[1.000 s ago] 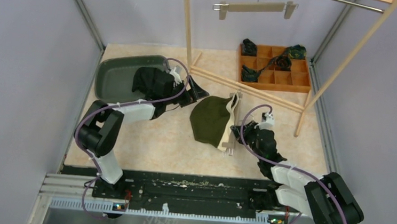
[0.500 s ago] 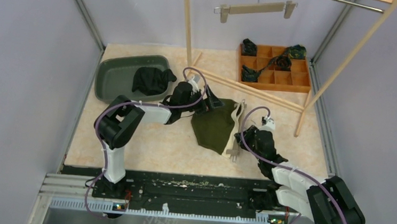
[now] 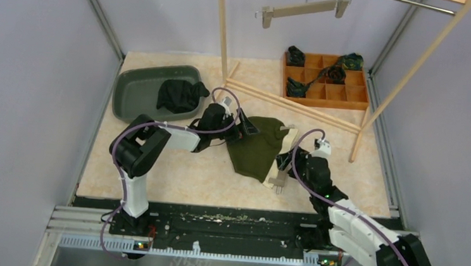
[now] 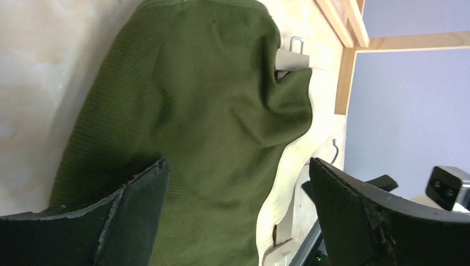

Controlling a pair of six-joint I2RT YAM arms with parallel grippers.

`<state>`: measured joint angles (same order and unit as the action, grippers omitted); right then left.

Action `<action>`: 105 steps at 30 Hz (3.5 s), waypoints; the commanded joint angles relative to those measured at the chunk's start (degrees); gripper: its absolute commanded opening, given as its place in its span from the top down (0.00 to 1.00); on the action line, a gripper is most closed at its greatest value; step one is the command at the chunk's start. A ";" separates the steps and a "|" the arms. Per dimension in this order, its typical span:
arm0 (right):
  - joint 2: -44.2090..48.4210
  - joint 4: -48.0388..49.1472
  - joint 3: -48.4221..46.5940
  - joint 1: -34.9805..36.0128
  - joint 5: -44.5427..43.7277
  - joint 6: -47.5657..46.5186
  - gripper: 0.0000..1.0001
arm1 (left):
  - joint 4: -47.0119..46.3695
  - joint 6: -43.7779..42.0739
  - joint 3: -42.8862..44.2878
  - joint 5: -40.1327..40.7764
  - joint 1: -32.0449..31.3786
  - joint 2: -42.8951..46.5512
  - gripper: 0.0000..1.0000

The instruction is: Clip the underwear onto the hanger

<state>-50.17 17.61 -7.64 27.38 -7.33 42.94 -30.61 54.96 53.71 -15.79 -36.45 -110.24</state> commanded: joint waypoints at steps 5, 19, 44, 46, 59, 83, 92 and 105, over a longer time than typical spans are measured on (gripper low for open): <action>11.23 -10.11 -5.97 0.49 -3.89 -2.71 0.22 | 2.69 -1.89 -2.99 2.74 0.41 5.10 0.01; -1.98 -9.50 -18.15 -12.66 5.43 -9.88 0.17 | 7.92 -4.01 -6.56 4.22 1.10 11.10 0.01; -19.34 -3.06 -25.07 -19.81 13.04 -11.10 0.17 | 9.94 -8.34 9.78 4.14 1.38 3.31 0.00; -19.56 -2.94 -25.22 -20.06 13.36 -11.03 0.17 | 11.16 -8.84 12.95 3.52 1.31 0.21 0.00; -22.16 -1.42 -25.97 -20.92 14.73 -10.84 0.17 | 21.84 -10.22 22.23 4.07 1.38 -10.75 0.00; -39.28 4.84 -32.30 -21.79 23.95 -10.72 0.19 | 26.88 -10.96 12.21 9.35 4.09 -1.17 0.00; -39.06 7.46 -30.76 -21.74 27.01 -10.35 0.30 | 27.05 -11.03 13.78 8.38 4.19 -3.13 0.01; -43.08 6.74 -34.47 -19.82 28.36 -11.11 0.51 | 26.97 -10.92 13.53 8.16 4.52 -2.31 0.01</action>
<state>-92.68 21.34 -38.74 6.61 20.29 32.58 -6.61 44.95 66.94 -7.70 -32.51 -111.98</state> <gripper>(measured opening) 0.526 0.995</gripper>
